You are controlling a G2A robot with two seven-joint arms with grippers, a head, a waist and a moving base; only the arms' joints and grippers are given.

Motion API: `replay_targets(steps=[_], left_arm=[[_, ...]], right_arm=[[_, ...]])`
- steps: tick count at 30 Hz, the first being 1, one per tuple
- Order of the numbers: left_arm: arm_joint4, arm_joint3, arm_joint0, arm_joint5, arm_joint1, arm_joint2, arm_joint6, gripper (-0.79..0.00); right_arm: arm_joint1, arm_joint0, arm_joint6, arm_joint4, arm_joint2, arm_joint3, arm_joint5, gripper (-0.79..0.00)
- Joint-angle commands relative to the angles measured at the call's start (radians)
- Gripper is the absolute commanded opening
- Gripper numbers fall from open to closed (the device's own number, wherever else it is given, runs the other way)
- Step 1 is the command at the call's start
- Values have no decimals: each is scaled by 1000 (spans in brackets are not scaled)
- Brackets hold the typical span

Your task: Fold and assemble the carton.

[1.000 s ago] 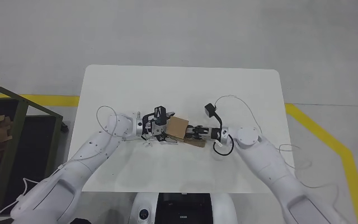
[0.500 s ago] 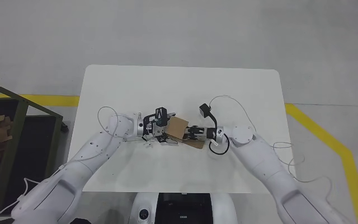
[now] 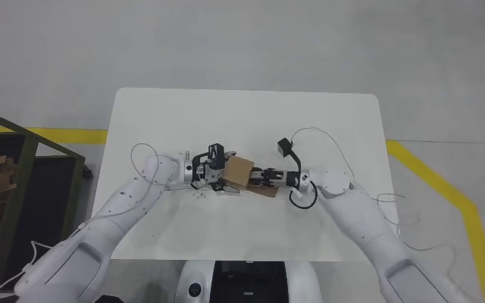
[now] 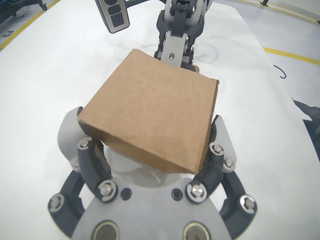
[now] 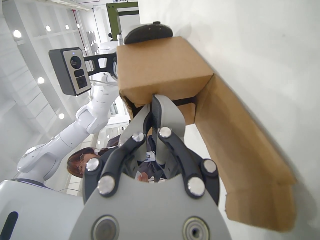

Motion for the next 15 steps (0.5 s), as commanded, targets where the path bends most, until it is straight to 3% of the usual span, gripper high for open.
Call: replay_targets(steps=[1,11,15], left_arm=[[0,0,2,2,1,-3,4,0],[3,-6,12,5,4,-9,4,0],[3,-11,15,7,6,-12,4,0]], right_arm=[[14,-22,-4,-13,27,-34,10,-785],[82,-156,-20,-76,177,-232,71,-785],[112,-204,-17,-191,232,-324,154,-785]])
